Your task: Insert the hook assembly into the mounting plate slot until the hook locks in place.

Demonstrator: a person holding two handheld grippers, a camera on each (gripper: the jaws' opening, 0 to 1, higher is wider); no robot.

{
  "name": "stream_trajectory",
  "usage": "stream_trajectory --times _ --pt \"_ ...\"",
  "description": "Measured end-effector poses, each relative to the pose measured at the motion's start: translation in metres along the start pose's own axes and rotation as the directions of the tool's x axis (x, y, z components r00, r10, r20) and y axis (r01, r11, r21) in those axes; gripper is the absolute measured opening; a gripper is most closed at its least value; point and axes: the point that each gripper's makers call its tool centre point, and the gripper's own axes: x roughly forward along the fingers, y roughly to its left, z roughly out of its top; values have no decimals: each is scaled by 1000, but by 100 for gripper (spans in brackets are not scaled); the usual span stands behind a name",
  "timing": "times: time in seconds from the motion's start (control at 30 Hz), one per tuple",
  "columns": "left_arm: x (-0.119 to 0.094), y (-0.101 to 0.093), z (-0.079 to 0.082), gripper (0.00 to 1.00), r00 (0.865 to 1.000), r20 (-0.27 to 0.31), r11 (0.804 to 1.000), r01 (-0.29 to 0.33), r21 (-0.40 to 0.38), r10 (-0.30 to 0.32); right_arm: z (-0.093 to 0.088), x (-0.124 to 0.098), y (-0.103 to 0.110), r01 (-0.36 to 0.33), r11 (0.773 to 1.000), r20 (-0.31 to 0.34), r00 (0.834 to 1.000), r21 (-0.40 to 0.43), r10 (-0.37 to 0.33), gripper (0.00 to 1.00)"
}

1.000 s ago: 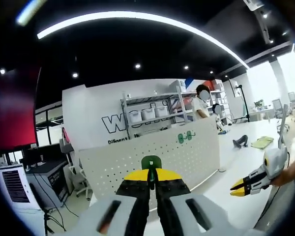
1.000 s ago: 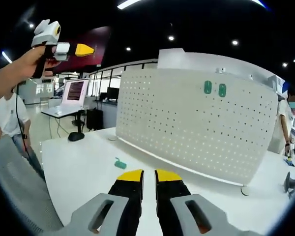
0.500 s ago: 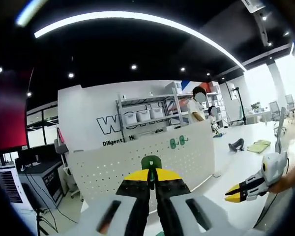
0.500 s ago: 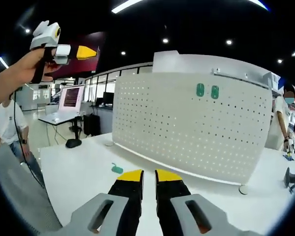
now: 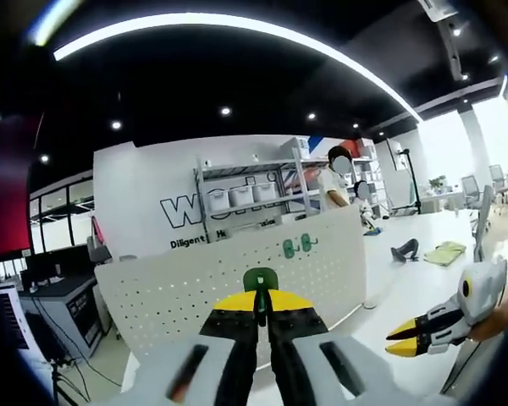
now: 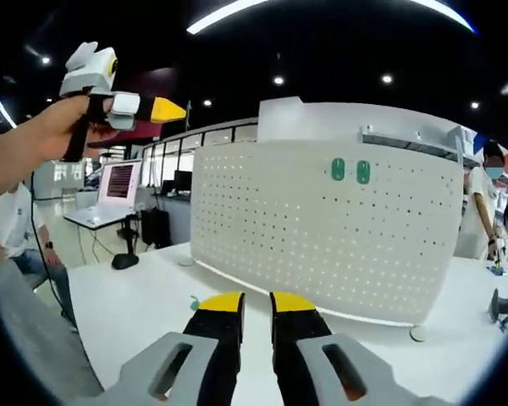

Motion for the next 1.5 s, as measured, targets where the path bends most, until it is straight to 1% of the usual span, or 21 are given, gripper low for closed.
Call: stream_trajectory --times 0.03,0.07,0.1,0.13,0.17,0.2,0.27,0.3,0.37,0.43,0.5,0.57,0.77,0.83,0.9,1.0,1.2,1.27,1.4,1.5 --pt "4 -2 0 3 1000 1 1000 5 -1 -5 3 0 2 -17 1000 11 1000 15 17 13" --pt "6 -4 -1 3 1000 1 1000 9 -1 -9 3 1 4 -39 999 6 999 36 39 18" --pt "10 -6 -2 3 1000 -1 1000 15 0 -15 0 0 4 -44 998 -20 999 49 45 20" --pt "12 -7 -2 3 1000 1 1000 20 0 -20 2 0 1 -38 999 -10 999 33 39 20" --pt "16 -9 -3 3 1000 -1 1000 26 -1 -26 2 -1 2 -50 998 -11 999 31 50 22" --pt "19 -11 -5 3 1000 -4 1000 29 -2 -29 0 -2 2 -52 998 -33 998 40 53 23" --pt "25 -14 -8 3 999 -7 999 39 -4 -39 2 -4 1 -64 997 -23 998 44 65 26" --pt "27 -16 -9 3 999 -9 999 42 -5 -42 1 -4 2 -72 996 -28 997 53 74 29" --pt "30 -18 -11 3 999 -12 999 47 -5 -47 1 -5 3 -89 994 -42 995 63 92 39" --pt "35 -19 -14 3 999 -17 999 50 -11 -50 3 -7 3 -102 993 -46 993 67 105 44" --pt "38 -20 -18 3 998 -24 999 52 -16 -53 6 -9 6 -135 984 -42 989 115 141 49" --pt "41 -21 -20 3 998 -28 999 52 -18 -52 9 -10 6 -149 979 -41 987 137 156 52" --pt "49 -20 -28 3 998 -35 998 45 -37 -47 27 -14 7 -187 974 -28 981 131 192 63" --pt "52 -20 -29 3 998 -34 998 42 -43 -44 29 -15 6 -188 973 -34 980 132 194 70" --pt "55 -19 -29 3 999 -30 998 36 -50 -38 31 -16 8 -207 969 -41 976 132 214 75" --pt "60 -19 -29 3 999 -24 998 31 -62 -32 36 -18 8 -216 970 -42 974 115 222 79" --pt "70 -25 -30 3 999 -15 996 34 -84 -35 47 -21 9 -233 966 -28 971 112 238 93" --pt "74 -25 -31 3 999 -11 995 30 -95 -31 49 -22 8 -233 967 -30 971 104 237 95" --pt "81 -27 -31 3 1000 -5 993 24 -115 -25 50 -21 4 -211 972 -17 977 106 214 100" --pt "84 -28 -29 3 1000 1 992 22 -124 -22 49 -21 3 -210 972 -20 977 107 213 100"
